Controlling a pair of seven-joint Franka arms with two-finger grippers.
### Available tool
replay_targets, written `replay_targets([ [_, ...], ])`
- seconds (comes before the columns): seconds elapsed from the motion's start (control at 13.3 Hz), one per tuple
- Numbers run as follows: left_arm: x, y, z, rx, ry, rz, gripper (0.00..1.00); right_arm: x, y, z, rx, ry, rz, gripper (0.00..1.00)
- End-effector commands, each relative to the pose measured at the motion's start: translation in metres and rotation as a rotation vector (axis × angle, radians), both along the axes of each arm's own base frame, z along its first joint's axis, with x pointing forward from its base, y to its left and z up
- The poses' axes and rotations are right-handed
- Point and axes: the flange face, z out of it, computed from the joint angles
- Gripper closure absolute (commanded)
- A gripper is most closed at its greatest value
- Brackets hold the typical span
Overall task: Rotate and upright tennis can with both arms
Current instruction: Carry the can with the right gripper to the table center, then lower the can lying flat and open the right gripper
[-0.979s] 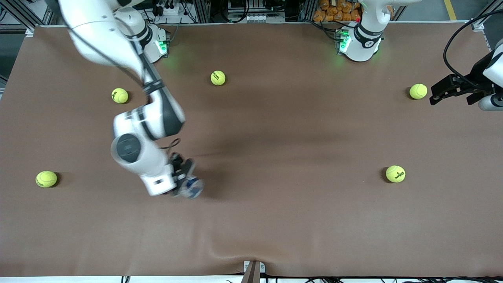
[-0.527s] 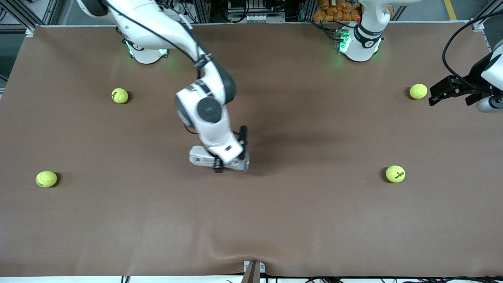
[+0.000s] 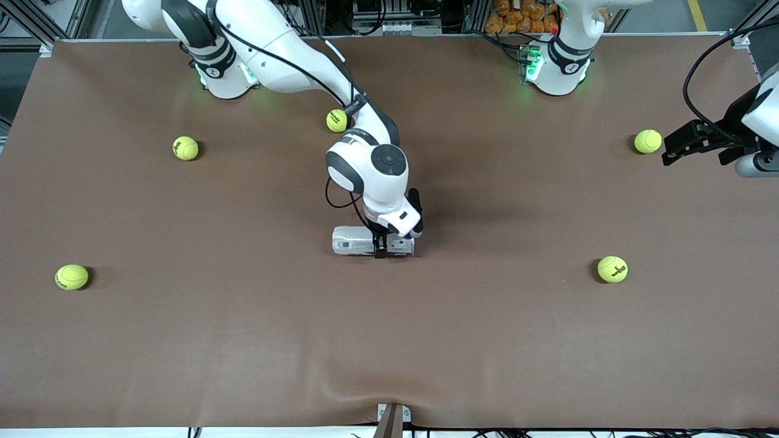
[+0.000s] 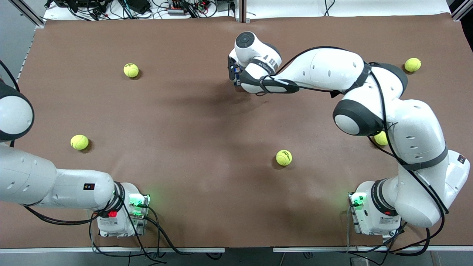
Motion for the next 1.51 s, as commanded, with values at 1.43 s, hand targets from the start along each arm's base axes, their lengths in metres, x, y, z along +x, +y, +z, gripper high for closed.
replay_targets([
  [1.43, 0.02, -0.02, -0.042, -0.291, 0.104, 0.0, 0.0, 0.079, -0.193, 0.257, 0.143, 0.024, -0.707, 0.0],
])
